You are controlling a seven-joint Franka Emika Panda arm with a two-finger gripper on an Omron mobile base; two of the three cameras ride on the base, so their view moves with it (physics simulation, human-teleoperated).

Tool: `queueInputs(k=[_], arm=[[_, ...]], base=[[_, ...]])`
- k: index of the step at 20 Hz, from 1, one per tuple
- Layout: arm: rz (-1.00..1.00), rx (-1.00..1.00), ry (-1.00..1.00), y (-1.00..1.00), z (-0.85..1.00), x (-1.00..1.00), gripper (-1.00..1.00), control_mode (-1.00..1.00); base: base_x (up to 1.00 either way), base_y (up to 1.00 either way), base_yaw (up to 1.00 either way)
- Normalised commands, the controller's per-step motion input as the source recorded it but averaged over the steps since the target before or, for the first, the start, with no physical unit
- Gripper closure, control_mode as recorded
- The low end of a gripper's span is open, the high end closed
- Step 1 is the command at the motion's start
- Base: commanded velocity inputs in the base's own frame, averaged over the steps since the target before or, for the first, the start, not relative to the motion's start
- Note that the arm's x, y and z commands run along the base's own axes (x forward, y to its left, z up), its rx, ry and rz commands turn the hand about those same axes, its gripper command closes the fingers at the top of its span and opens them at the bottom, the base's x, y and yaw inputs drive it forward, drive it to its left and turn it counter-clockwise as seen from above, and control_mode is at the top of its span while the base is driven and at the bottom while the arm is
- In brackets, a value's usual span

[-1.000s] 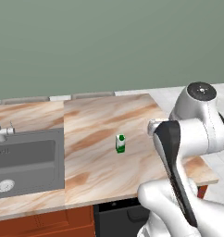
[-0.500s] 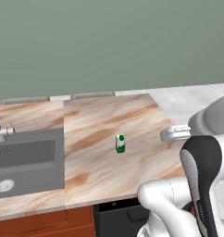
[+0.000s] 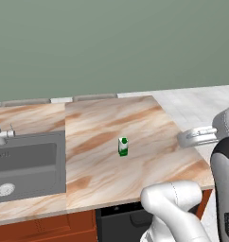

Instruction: Move the drinks to the dining counter.

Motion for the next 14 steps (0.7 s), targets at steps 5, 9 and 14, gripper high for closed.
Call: queueInputs(k=[5, 9, 14], arm=[[-0.18, -0.05, 0.0, 0.04, 0.01, 0.0, -1.0, -1.0], [-0.08, -0.01, 0.0, 0.0, 0.0, 0.0, -1.0, 1.0], [0.0, 0.0, 0.0, 0.0, 0.0, 0.0, -1.0, 1.0]], base=[[0.0, 0.0, 0.0], [0.0, -0.13, -0.35], [0.0, -0.66, -0.75]])
